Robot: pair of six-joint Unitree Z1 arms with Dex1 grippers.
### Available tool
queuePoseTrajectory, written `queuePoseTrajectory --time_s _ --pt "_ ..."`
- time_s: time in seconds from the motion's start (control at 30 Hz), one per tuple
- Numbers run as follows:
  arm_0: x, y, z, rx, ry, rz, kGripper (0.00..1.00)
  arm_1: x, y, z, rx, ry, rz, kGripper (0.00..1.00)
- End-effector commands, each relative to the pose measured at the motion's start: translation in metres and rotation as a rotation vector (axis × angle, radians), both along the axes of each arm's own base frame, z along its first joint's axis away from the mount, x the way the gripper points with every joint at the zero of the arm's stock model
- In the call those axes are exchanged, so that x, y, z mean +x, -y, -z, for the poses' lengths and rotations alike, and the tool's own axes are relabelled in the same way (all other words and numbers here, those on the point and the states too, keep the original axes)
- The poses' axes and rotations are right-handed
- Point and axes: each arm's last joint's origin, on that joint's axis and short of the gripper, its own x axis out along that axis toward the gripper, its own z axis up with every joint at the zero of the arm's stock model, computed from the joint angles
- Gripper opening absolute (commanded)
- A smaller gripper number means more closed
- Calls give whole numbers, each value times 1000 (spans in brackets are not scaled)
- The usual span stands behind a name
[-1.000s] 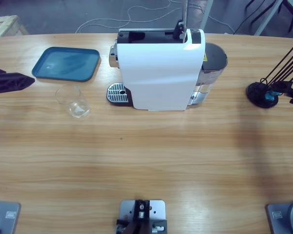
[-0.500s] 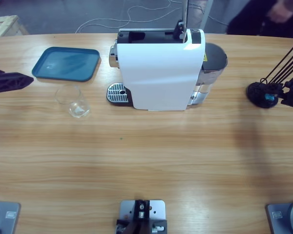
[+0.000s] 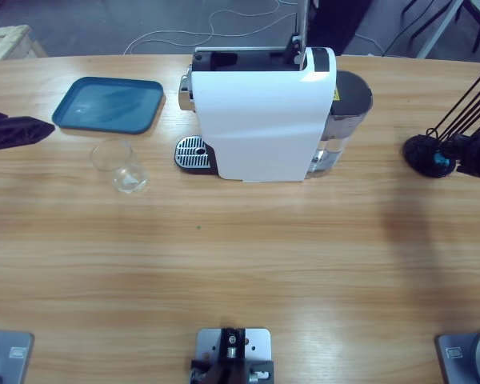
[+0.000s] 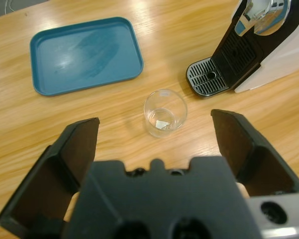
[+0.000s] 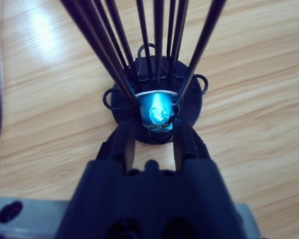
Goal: Pour coffee
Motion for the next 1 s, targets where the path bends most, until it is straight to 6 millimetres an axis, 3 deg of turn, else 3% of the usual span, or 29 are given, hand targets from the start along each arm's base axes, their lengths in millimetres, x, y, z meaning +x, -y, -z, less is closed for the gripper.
queuePoseTrajectory --time_s 0.03,0.1,0.13,0.3,0.57,0.7,0.83,1.0 --pt "1 -5 11 49 -5 -13 968 3 2 16 -21 -45 33 168" --pt "2 -4 12 52 -5 -12 968 2 2 16 -23 -46 35 126" --pt "3 -4 12 51 -3 -12 968 2 3 16 -27 -45 38 51" --pt "7 -1 13 49 0 -11 968 3 3 18 -44 -51 50 0" --pt "8 0 13 52 -1 -9 968 0 5 13 -63 -32 62 0" --pt "8 0 13 50 1 -7 968 -15 6 -20 -59 31 34 0" --pt "7 -1 12 43 5 -4 968 -6 4 -84 -67 109 12 0" --pt "2 -4 8 28 21 -1 968 0 1 -144 -69 193 -9 0"
